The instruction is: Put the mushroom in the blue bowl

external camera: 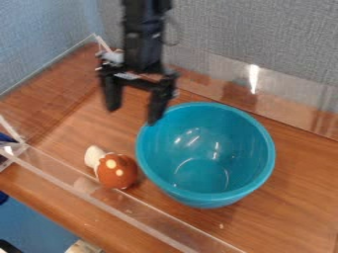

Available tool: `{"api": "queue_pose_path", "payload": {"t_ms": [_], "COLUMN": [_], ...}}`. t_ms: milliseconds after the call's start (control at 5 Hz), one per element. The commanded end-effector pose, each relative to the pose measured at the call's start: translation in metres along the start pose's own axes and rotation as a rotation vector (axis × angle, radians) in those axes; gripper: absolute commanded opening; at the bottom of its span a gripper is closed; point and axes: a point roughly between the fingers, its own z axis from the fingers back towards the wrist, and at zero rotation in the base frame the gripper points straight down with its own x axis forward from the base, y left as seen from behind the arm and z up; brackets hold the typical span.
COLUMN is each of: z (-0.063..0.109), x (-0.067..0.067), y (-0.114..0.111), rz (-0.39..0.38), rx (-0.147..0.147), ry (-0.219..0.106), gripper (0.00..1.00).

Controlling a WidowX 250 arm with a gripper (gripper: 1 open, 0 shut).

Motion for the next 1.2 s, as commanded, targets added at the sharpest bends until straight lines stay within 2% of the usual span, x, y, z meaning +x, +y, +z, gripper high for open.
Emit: {"api": "queue_pose_path", "payload": {"t_ms": [0,200,400,800,1000], "z": [-0.007,-0.027,-0.041,-0.054,-0.063], "x": [-0.025,-0.034,-0.031,-0.032,-0.023], "y": [0.035,0.021,0.006,0.007,0.007], "rz": [-0.087,-0.087,-0.067,-0.043,-0.029], "rx": [-0.002,-0.005,-0.01,-0.011,-0.012], "ry": [-0.083,-0.117,-0.136,-0.147,-0.151], "gripper": [1.0,1.0,1.0,1.0,1.0]}}
